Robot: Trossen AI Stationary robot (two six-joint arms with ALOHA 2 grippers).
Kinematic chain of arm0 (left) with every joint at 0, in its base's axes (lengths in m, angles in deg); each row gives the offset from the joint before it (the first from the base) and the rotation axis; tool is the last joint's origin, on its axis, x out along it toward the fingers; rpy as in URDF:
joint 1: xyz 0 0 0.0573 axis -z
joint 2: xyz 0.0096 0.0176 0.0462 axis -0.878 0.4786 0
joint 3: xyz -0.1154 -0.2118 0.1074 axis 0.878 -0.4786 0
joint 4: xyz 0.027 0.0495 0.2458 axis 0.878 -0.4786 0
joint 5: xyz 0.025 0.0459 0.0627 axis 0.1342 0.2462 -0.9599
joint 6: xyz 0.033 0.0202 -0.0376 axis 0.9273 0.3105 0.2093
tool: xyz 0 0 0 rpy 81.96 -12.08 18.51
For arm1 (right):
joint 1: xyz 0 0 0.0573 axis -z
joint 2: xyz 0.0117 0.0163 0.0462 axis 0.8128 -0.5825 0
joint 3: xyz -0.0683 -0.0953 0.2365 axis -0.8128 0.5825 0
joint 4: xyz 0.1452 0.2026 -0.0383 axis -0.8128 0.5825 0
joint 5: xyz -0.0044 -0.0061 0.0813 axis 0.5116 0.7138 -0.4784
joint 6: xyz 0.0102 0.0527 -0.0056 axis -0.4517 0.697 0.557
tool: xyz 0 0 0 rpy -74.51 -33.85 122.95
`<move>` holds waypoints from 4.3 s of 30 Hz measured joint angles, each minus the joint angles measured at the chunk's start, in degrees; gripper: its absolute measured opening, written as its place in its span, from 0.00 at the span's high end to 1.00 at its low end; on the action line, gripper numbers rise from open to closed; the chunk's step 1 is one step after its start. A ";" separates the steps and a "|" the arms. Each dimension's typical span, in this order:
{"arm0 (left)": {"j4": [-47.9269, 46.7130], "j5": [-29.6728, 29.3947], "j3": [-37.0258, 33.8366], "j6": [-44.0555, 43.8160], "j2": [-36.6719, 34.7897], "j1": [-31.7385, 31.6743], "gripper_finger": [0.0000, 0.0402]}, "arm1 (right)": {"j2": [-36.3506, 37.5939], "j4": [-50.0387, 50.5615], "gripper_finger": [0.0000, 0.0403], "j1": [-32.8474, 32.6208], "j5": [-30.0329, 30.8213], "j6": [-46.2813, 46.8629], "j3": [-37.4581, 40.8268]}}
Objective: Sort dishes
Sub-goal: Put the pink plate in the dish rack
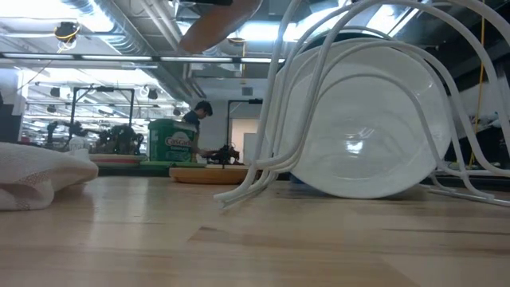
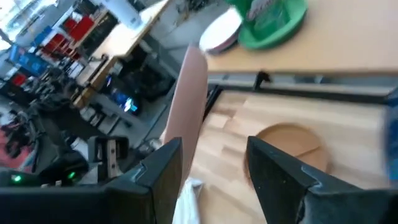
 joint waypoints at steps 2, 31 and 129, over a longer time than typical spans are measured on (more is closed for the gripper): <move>-0.02 0.00 0.00 -0.02 0.00 0.00 1.00 | -1.78 -1.59 0.54 1.08 -3.70 1.02 0.00; -0.57 -0.20 -0.02 -0.63 0.09 1.86 1.00 | -10.75 -12.97 0.81 2.28 -6.28 -4.48 -0.02; -27.08 -9.53 0.00 -34.60 -6.19 17.40 0.80 | -13.21 47.61 0.96 -42.61 46.06 19.15 -0.02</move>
